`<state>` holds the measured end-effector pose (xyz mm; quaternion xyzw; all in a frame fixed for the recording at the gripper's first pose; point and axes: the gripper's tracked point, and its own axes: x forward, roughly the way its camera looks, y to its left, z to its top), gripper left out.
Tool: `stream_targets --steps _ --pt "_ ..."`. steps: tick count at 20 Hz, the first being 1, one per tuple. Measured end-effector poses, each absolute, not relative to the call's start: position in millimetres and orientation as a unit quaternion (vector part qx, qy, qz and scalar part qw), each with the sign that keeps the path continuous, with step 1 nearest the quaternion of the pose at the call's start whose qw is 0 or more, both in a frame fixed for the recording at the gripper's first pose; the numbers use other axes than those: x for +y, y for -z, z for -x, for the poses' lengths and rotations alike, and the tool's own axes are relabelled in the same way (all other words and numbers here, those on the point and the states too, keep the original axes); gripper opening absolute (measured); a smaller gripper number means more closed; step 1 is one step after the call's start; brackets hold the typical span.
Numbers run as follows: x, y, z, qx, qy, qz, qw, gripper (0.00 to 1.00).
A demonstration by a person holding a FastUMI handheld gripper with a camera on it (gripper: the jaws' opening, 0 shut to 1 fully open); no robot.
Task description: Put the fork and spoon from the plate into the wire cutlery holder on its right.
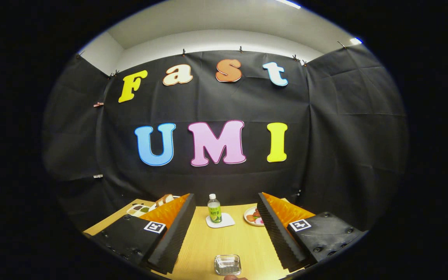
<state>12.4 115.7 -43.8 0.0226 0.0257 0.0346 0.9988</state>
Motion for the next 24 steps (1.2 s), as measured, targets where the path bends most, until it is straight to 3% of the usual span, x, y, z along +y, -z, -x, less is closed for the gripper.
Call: stream_targets --steps 8,18,24 --pt "170 78 -12 0.069 -0.059 -0.016 0.996 0.99" --pt "305 202 0 0.233 -0.18 0.031 0.955 0.99" --pt "346 303 16 0.362 -0.208 0.045 0.907 1.0"
